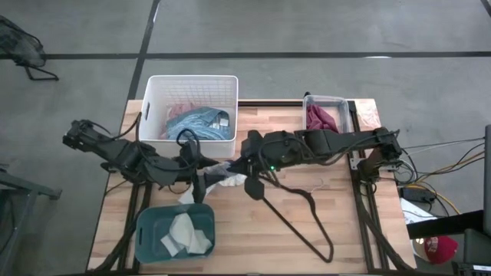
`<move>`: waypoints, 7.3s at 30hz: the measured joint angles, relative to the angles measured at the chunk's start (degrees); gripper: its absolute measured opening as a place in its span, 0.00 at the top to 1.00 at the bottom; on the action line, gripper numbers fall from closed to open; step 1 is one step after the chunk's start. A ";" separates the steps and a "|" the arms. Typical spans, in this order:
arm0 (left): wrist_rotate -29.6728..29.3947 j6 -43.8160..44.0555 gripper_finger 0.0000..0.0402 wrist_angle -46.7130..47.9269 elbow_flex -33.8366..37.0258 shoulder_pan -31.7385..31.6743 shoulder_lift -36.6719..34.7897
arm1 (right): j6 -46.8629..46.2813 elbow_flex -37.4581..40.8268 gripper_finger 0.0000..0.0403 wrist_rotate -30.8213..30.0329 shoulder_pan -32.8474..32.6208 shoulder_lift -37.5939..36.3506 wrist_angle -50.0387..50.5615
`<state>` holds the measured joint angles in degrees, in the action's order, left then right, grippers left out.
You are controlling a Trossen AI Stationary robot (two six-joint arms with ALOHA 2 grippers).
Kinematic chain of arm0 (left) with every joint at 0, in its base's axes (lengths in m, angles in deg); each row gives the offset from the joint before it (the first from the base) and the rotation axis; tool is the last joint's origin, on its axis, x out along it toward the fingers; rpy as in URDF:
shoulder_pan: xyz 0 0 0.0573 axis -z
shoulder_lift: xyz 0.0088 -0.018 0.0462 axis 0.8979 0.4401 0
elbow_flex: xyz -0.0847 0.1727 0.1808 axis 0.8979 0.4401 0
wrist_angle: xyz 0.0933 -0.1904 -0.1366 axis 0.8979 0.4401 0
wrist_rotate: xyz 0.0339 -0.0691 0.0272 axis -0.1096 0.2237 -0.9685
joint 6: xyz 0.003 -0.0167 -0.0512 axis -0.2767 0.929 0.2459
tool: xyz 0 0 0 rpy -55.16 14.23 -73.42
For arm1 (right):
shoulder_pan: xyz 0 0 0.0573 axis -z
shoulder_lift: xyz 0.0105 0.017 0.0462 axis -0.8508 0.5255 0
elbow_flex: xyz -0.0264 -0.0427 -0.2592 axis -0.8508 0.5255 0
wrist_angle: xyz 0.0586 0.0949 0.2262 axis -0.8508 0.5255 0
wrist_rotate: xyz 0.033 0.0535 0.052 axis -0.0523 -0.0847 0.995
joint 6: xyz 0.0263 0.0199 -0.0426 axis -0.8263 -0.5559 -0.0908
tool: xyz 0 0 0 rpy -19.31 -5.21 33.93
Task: Pick & Place Cloths
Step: Put the gray sock into the blue bin, then put the white sock into the blue bin, then return to Home Position
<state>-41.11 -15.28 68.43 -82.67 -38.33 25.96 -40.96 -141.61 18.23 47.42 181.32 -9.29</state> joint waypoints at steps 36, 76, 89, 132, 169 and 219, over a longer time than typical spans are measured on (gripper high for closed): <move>41.87 14.90 0.95 18.08 0.00 1.53 1.60 | -3.27 14.07 0.78 -0.17 -0.61 0.00 -4.40; 59.90 31.29 0.40 13.43 18.88 5.35 2.80 | -19.52 45.48 0.50 -2.84 5.45 0.89 -29.23; 44.21 23.88 0.41 13.49 4.19 5.18 -1.18 | -16.12 40.32 0.54 -0.48 5.51 13.26 -30.23; 3.99 9.12 0.41 10.37 0.20 4.87 -5.80 | -4.83 22.67 0.98 8.03 3.12 1.86 -8.93; 1.70 -3.50 0.69 1.72 0.31 -0.66 -0.40 | -0.02 5.22 0.98 13.70 1.77 -0.83 -20.06; 66.95 26.56 0.66 17.16 22.86 3.78 -0.88 | -3.21 10.99 0.56 -0.61 1.95 -0.81 -6.97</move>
<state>25.84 11.28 85.60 -59.81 -34.55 25.08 -44.16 -130.61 17.62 49.37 180.51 -16.26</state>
